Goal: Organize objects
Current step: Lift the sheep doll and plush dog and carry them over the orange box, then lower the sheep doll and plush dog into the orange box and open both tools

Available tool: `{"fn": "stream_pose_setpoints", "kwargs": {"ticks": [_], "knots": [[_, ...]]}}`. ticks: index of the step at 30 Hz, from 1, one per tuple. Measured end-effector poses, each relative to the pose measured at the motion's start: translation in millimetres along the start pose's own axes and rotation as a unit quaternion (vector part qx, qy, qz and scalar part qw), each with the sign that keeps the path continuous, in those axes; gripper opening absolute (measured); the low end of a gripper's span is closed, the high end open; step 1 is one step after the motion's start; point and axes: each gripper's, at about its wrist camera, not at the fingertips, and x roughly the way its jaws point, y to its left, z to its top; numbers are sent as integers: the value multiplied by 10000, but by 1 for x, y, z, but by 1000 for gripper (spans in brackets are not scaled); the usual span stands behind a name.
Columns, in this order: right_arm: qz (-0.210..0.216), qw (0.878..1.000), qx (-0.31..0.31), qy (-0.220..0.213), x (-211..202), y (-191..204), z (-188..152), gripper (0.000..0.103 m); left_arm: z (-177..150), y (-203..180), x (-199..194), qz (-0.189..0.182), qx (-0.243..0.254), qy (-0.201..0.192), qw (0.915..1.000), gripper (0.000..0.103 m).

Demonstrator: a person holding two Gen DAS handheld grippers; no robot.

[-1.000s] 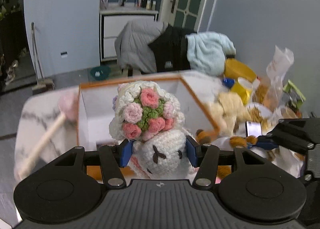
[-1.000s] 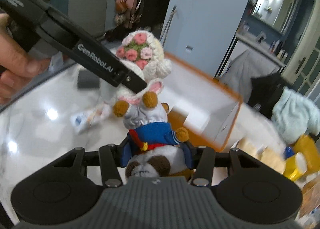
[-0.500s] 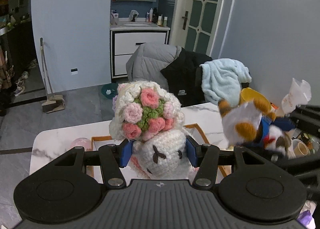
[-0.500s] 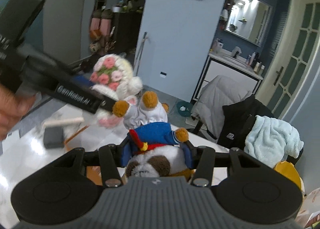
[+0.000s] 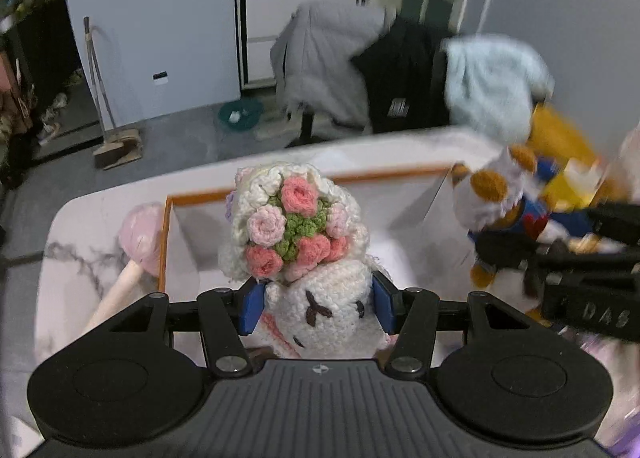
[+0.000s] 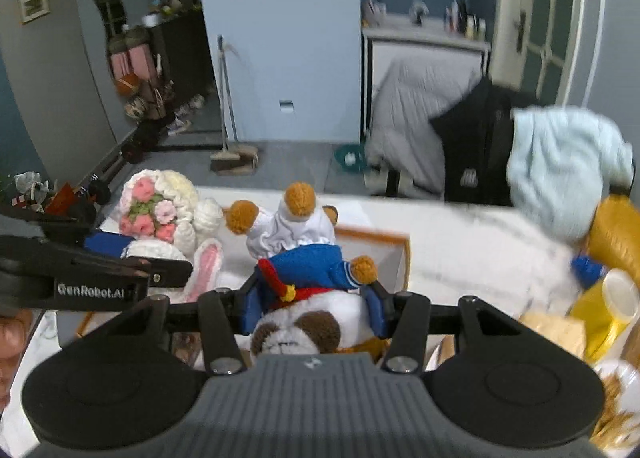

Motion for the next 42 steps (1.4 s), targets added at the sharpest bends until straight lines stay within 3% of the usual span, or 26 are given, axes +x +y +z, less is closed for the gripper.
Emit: {"fn": "stream_pose_setpoints", "kwargs": {"ticks": [7, 20, 28, 34, 42], "knots": [[-264, 9984, -261, 429, 42, 18, -25, 53, -15, -4, 35, 186, 210, 581, 9979, 64], [-554, 9928, -305, 1015, 85, 9, -45, 53, -33, -9, 71, 360, 692, 1252, 9891, 64], [-663, 9891, -573, 1182, 92, 23, -49, 55, -35, -23, 84, 388, 946, 1425, 9845, 66], [-908, 9782, -1203, 1429, 101, 42, -57, 57, -38, -24, 92, 352, 851, 1461, 9850, 67], [-1028, 9759, -1347, 1375, 102, 46, -64, 57, -39, -21, 94, 398, 743, 1428, 9862, 70]]}}
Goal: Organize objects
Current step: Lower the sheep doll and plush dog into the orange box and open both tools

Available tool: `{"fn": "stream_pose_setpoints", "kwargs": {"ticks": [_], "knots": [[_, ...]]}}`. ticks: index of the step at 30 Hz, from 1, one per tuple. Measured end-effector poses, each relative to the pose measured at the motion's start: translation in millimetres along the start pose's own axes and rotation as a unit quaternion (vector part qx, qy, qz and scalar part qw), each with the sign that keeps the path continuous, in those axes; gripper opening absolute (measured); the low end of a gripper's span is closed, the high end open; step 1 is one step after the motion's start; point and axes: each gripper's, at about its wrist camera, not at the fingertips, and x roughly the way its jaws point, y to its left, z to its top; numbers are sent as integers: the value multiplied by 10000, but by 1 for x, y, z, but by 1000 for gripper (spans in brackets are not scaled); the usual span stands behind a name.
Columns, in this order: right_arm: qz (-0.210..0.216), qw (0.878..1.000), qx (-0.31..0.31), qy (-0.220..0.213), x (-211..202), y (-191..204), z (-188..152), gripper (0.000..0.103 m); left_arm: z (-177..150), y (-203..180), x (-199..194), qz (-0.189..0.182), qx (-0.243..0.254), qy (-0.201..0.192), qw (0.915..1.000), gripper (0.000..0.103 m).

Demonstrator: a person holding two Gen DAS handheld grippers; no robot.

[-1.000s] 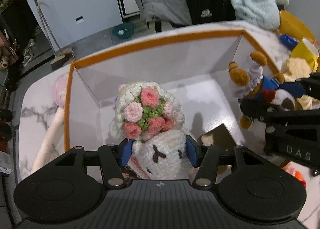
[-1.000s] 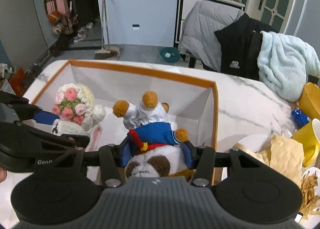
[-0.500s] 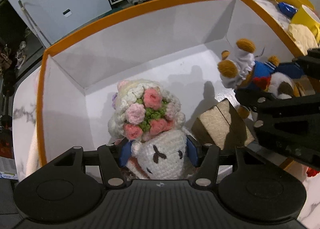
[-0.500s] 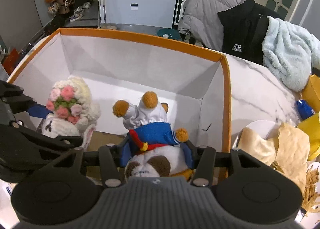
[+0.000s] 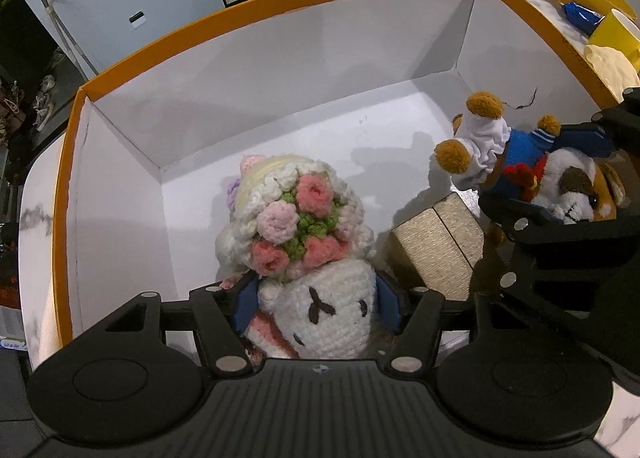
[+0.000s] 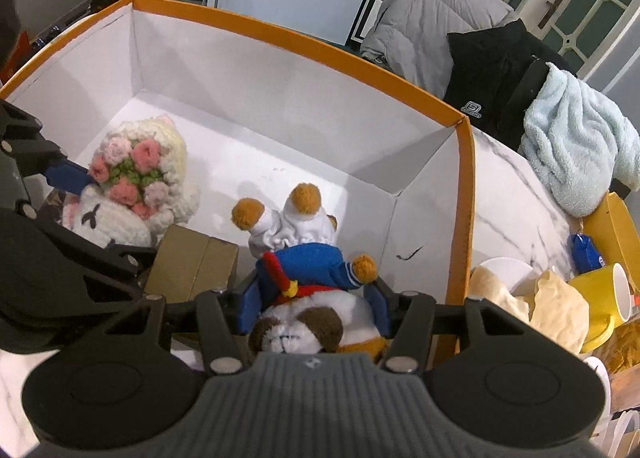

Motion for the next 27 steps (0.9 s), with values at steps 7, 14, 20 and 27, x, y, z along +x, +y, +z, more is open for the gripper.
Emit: {"fn": "stream_pose_setpoints", "kwargs": {"ticks": [7, 14, 20, 27], "knots": [[85, 9999, 107, -78, -3, -5, 1, 57, -1, 4, -5, -46, -93, -60, 9999, 75], [182, 9985, 373, -360, -23, -19, 7, 57, 3, 9, -27, -112, -191, -298, 9993, 78], [207, 9969, 514, -558, -46, -30, 11, 57, 6, 12, -54, -71, -184, -538, 9984, 78], [271, 9949, 598, -766, -77, -42, 4, 57, -1, 20, -89, -49, -211, -808, 9965, 78]]}}
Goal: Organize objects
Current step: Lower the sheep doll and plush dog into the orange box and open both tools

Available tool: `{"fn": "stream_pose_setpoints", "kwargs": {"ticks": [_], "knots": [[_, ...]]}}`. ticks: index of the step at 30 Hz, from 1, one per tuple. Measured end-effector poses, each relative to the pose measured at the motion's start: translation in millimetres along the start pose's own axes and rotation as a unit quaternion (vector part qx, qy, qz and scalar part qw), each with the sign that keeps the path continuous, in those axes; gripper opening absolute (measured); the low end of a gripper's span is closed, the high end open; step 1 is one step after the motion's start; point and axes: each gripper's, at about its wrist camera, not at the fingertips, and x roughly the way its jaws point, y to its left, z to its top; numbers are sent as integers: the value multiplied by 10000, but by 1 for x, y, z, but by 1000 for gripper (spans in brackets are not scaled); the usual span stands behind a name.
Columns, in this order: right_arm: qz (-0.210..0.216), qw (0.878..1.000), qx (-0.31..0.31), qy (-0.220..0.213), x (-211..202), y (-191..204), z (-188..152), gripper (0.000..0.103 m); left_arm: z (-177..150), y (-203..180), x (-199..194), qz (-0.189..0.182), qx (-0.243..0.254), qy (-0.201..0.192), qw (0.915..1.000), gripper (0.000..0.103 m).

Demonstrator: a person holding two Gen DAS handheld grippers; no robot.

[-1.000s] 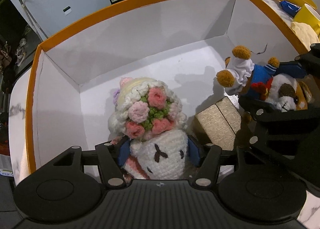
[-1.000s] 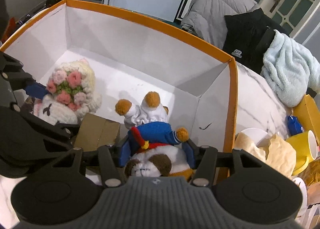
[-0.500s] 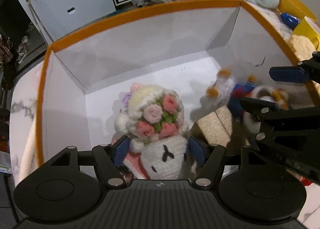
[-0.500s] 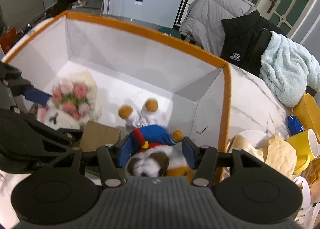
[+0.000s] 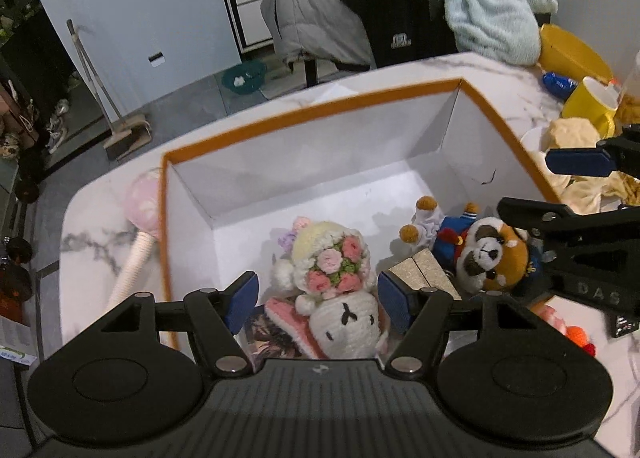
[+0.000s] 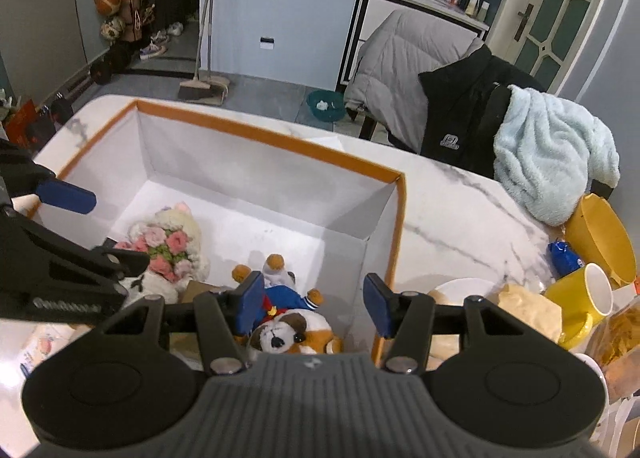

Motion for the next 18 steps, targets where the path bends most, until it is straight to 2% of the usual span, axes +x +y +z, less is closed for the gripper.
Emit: {"fn": "stream_pose_setpoints", "kwargs": {"ticks": [8, 15, 18], "knots": [[147, 9996, 17, -250, -42, -9, -13, 57, -13, 9, -52, 32, 79, -407, 9991, 80], [269, 9981, 79, -542, -79, -17, -23, 57, -29, 24, -84, -85, -163, -719, 9972, 82], [361, 9969, 51, -695, -94, -19, -29, 57, -40, 32, -94, -192, -354, -937, 9948, 87]]}}
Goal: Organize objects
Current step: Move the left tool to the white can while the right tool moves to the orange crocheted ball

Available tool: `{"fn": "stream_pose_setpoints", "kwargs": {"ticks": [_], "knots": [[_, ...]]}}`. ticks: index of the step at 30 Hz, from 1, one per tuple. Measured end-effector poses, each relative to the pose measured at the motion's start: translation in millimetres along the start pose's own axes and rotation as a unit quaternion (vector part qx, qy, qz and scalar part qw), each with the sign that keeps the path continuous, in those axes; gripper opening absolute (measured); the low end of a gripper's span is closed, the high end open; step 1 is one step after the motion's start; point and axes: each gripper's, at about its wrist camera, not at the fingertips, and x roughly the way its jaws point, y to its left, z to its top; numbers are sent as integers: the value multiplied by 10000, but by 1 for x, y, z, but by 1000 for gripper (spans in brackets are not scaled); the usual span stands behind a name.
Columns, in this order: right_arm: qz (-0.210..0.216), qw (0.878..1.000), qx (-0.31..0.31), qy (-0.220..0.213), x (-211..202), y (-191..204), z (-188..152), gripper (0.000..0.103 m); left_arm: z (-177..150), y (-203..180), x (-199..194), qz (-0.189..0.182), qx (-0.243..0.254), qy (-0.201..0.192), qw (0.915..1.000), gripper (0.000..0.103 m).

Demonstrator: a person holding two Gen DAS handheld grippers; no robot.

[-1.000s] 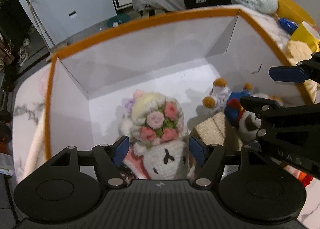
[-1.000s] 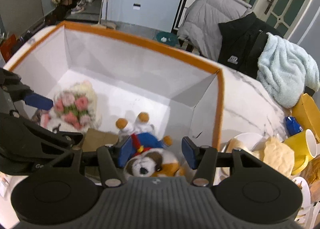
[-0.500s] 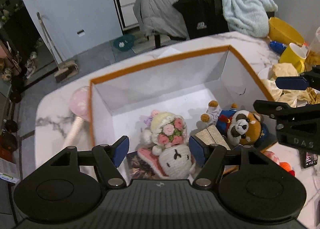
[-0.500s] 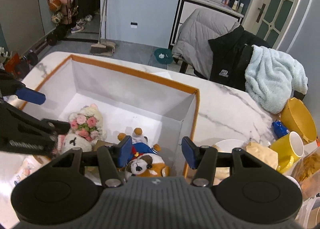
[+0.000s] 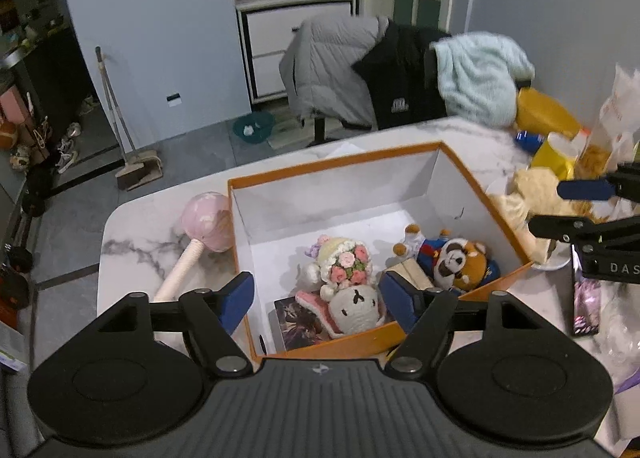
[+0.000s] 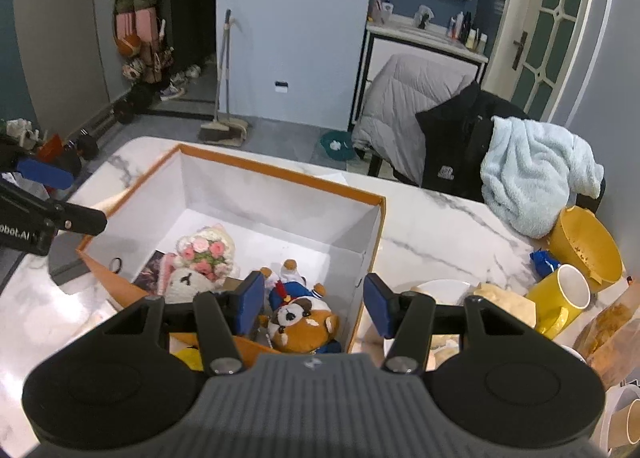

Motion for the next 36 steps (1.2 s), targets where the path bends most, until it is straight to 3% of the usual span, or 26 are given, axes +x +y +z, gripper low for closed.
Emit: {"fn": "stream_pose_setpoints", "kwargs": {"ticks": [4, 12, 25, 36], "knots": [[137, 9998, -66, -128, -16, -2, -11, 57, -19, 12, -12, -307, -275, -221, 9989, 87], [356, 9992, 62, -162, -25, -14, -47, 57, -63, 13, -16, -562, -173, -329, 9977, 87], [503, 9973, 510, 156, 3, -28, -100, 57, -113, 14, 26, -451, -287, 178, 9984, 87], [420, 9950, 699, 569, 35, -29, -131, 57, -137, 26, 63, -377, -805, 529, 9946, 87]]}}
